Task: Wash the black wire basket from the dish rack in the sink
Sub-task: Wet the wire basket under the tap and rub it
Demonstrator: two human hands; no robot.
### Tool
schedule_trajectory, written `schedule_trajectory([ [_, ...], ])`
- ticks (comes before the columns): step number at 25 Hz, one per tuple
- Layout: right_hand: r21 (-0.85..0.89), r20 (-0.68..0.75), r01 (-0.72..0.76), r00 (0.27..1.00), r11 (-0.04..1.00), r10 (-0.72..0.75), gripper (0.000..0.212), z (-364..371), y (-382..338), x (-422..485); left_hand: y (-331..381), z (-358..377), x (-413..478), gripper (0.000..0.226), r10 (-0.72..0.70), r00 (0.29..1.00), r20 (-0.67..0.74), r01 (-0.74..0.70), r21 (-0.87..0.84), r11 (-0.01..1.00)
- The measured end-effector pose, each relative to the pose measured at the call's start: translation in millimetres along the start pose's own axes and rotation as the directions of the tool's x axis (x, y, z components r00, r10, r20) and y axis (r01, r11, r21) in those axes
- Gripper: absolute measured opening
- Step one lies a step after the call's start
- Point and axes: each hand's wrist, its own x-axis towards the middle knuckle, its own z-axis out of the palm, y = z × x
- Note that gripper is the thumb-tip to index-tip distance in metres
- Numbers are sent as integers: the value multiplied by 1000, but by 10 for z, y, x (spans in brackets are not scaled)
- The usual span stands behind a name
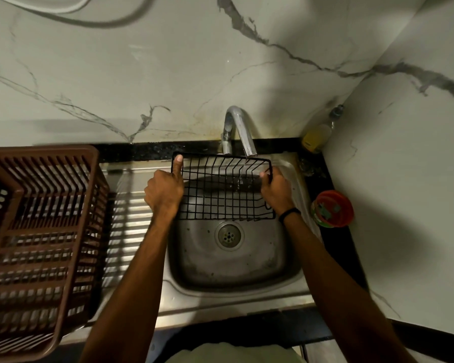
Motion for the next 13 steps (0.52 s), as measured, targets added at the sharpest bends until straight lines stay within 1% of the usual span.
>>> schedule_trajectory([
  [2,74,25,-39,999,997,37,25,78,-2,-22,-31,51,-30,109,-26,1000,2,26,-32,999],
  [4,113,53,-19,999,993,13,23,95,64,6,-109,79,-11,116,-37,999,37,39,-38,999],
  [5,116,73,-14,997,993,5,22,102,95,37,-136,71,-14,113,-42,997,59,43,-27,999],
  [8,110,131,-44,991,993,30,23,88,37,113,-148,32,-79,88,-19,996,91,11,91,996],
  [10,98,190,-41,982,994,22,25,72,-5,166,-130,-3,-113,87,7,996,84,-23,194,981],
  [13,93,258,-35,966,995,10,26,-5,-18,248,-45,-18,-81,94,123,987,106,-147,261,954],
])
